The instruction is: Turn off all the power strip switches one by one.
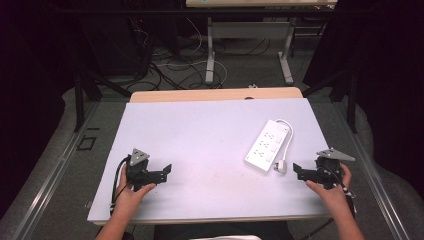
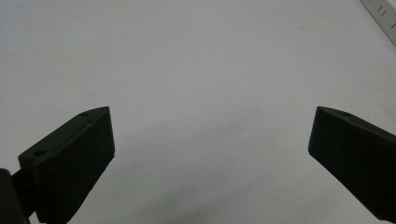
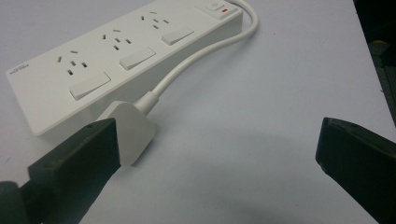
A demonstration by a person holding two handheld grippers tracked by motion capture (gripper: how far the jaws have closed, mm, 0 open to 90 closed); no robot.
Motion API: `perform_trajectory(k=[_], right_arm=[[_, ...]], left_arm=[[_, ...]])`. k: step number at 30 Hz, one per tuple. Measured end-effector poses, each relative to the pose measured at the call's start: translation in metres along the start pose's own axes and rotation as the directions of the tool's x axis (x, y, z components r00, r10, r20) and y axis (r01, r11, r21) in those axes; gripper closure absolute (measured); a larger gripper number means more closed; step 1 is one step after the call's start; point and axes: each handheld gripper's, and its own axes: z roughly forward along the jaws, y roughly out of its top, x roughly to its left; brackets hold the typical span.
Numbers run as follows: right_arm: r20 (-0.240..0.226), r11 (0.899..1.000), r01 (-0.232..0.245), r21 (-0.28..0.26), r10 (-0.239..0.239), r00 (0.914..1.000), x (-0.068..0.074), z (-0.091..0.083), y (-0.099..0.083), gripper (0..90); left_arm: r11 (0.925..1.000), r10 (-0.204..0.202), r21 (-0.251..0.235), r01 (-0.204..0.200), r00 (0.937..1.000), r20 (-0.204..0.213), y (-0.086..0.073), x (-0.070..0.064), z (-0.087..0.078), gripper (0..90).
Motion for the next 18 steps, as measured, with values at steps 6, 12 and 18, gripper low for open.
perform_trajectory(k=[6,12,18], right_arm=[[0.001,1.0,0.023,0.0,-0.023,0.9997,0.004,0.0,0.001,0.0],[-0.021,0.999,0.046,-0.006,-0.046,0.9987,0.01,0.003,0.006,0.0],[-0.026,0.999,0.044,-0.012,-0.044,0.9987,0.013,0.003,0.012,4.5]], left_arm=[[0.9996,0.027,-0.005,-0.027,0.9996,-0.009,0.002,-0.002,-0.004,0.8],[0.9994,0.022,-0.026,-0.022,0.9997,-0.01,0.003,-0.005,-0.006,1.2],[0.9991,0.035,-0.023,-0.035,0.999,-0.029,0.003,-0.006,-0.006,1.3]])
